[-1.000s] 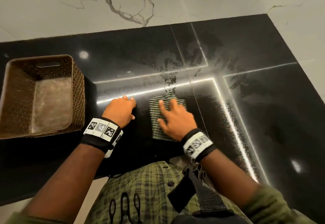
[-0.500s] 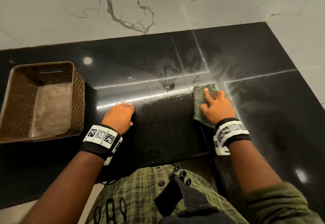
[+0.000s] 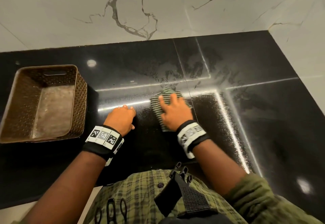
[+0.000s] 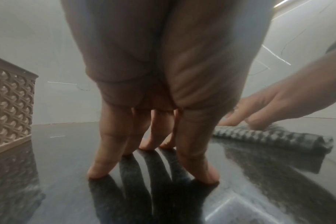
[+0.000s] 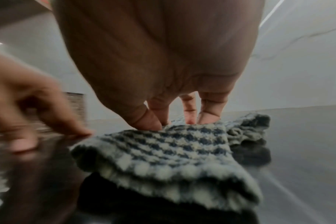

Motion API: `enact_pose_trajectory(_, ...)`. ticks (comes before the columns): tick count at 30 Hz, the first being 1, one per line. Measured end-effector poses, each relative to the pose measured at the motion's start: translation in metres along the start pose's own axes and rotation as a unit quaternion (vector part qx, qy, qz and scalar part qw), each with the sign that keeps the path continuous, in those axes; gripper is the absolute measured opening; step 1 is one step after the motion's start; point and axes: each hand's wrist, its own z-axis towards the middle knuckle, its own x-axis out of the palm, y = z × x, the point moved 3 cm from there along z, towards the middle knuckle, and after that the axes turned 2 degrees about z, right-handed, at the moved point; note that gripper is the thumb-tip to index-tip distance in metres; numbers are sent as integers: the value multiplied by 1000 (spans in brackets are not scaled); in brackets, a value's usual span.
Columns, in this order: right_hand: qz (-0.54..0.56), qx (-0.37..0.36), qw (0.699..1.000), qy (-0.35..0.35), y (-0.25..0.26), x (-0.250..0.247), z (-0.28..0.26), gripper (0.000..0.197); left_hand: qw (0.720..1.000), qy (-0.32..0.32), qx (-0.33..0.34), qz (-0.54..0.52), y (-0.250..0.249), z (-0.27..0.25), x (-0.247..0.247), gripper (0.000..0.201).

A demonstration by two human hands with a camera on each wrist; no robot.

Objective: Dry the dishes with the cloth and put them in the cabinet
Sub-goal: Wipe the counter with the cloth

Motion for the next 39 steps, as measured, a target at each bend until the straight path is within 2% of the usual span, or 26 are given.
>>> enact_pose_trajectory(3,-13,-74,997,8,60,13,13,69,1000,-13,6,1,0,-3,-2,45)
enact_pose_trajectory(6,-13,-75,997,-1,64,12,14,68,1000,-13,3,-1,2,-7,0,53)
enact_pose_trajectory(8,-14,-54,998,-28,41,6,12,68,1000,-4,0,-7,4,-10,2,69)
enact_pose_trajectory(10,-7,5,999,-42,-1,4,15,69,1000,-1,4,-28,8,-12,2,77)
enact_pose_trajectory(14,29,153,987,-48,-100,2,20,74,997,-3,-3,-75,16,-19,2,82)
enact_pose_trajectory(16,26,201,979,-35,-128,-6,17,69,996,-13,-9,-87,18,-22,2,83)
enact_pose_trajectory(18,2,210,978,-18,-133,-18,16,66,996,-12,-13,-91,19,-24,0,82)
enact_pose_trajectory(20,-37,184,982,-4,-113,-31,13,63,996,-6,-13,-93,20,-24,-4,80)
enact_pose_trajectory(21,-54,148,987,-1,-97,-34,15,60,995,-7,-19,-100,22,-22,-8,76)
enact_pose_trajectory(26,-27,-12,999,-23,7,-24,49,65,987,-55,-84,-126,35,-2,-38,36)
enact_pose_trajectory(29,-29,-79,996,-5,68,-13,71,69,985,-68,-104,-123,33,13,-46,41)
enact_pose_trajectory(32,-15,-79,997,-8,84,-8,84,70,985,-67,-115,-114,33,30,-40,57)
enact_pose_trajectory(34,-11,-52,998,-31,61,-9,88,69,982,-61,-109,-139,35,40,-34,75)
enact_pose_trajectory(36,2,-13,999,-43,15,-6,93,66,982,-44,-96,-157,39,46,-30,96)
enact_pose_trajectory(39,-13,71,996,-51,-76,-8,97,71,984,-16,-94,-151,44,52,-28,103)
